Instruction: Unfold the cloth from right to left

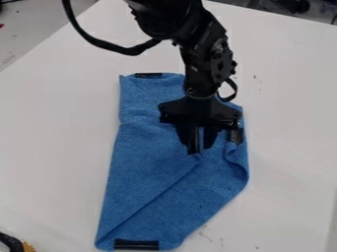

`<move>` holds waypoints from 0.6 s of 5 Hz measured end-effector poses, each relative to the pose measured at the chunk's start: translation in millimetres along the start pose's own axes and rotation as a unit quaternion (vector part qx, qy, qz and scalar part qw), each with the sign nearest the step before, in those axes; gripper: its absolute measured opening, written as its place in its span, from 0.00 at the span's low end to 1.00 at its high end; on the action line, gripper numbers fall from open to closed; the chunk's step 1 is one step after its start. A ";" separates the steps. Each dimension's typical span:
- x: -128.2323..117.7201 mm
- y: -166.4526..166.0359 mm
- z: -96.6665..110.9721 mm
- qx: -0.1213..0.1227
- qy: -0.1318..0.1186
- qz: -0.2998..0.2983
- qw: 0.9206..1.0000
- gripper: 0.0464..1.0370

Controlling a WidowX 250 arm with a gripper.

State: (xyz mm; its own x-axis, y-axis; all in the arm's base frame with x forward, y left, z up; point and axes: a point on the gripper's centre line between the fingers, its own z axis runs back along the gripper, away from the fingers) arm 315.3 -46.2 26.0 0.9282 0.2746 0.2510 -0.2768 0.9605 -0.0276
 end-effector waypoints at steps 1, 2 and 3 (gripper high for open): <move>1.0 -2.1 -1.1 -0.004 -0.001 -0.004 1.000 0.75; 4.0 -4.7 -3.9 -0.007 0.000 -0.012 1.000 0.96; 6.2 -2.9 -3.9 -0.008 -0.002 -0.008 1.000 0.96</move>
State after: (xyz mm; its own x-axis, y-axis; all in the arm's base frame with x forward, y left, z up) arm 322.8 -47.0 23.8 0.9312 0.2598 0.2558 -0.2583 0.9652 -0.0399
